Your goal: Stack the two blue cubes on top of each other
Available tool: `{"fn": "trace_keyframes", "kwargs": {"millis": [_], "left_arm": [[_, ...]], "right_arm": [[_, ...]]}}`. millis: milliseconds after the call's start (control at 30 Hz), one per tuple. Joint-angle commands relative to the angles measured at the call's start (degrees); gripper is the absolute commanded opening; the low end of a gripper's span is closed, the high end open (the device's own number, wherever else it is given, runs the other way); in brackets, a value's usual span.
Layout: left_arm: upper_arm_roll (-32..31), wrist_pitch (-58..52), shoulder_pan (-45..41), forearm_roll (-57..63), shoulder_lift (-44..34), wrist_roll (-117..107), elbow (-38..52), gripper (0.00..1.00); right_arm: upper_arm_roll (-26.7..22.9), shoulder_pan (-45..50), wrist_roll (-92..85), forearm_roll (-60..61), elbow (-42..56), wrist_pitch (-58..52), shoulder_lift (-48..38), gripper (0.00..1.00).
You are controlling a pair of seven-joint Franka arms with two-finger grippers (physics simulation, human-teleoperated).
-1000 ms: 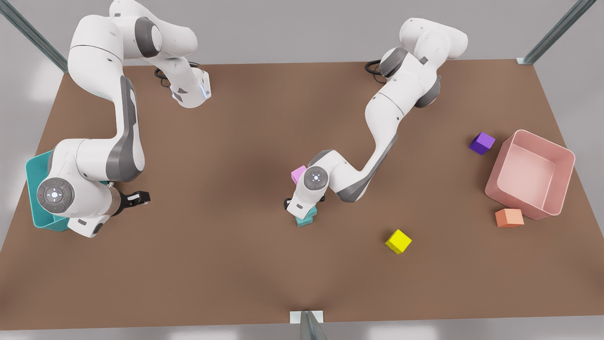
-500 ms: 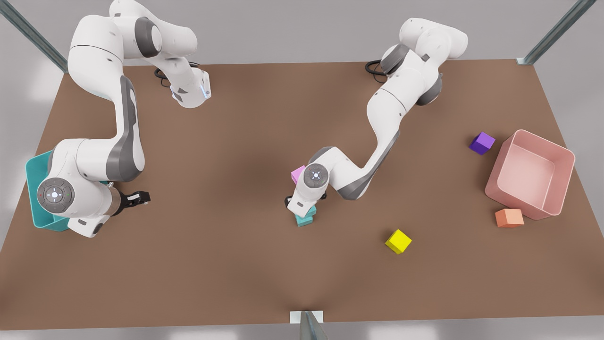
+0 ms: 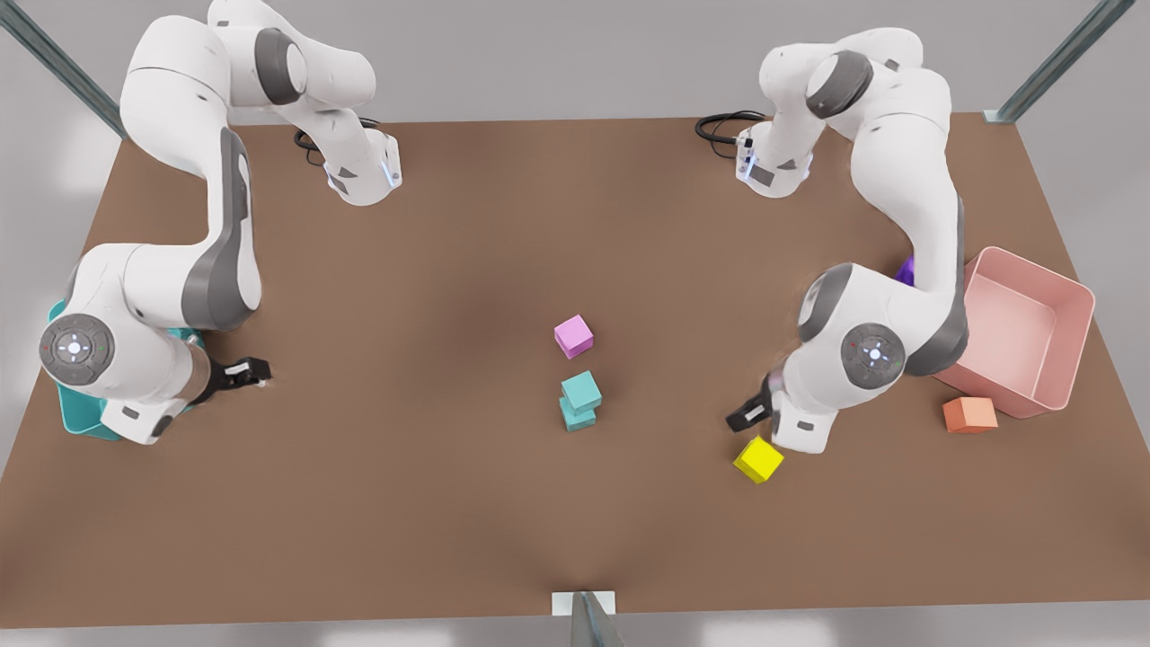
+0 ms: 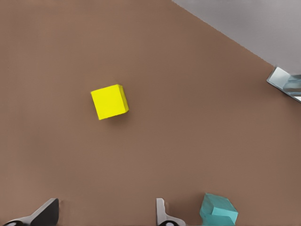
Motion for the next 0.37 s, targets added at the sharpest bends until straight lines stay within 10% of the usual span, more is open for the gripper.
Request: {"fn": "trace_keyframes", "kwargs": {"millis": [0,33,100,200,333], "left_arm": [[0.0,-12.8,7.2,2.8,-0.6,35.1,0.1,1.0],[1.6,-12.4,8.3,2.5,-2.6,41.1,-1.2,1.0],[20.2,3.3,-0.2,-9.4,-24.7,58.4,-31.8,1.0],[22.9,-18.7,-1.2,-10.7,-28.2,62.6,-23.1,1.0],[22.8,-20.2,-1.9,-12.4,-26.2,62.6,-20.8,1.0]], "right_arm": [[0.1,-0.1,0.2,-0.3,-0.5,-3.2,-3.7,1.0],[0.0,-0.1,1.6,-0.3,-1.0,-4.4,-6.1,1.0],[0.1,0.0,2.4,-1.0,-3.3,-6.8,-11.0,1.0],[0.2,-0.1,2.5,-1.5,-3.1,-6.4,-10.8,1.0],[0.2,0.0,2.4,-1.3,-2.9,-6.4,-10.5,1.0]]}}
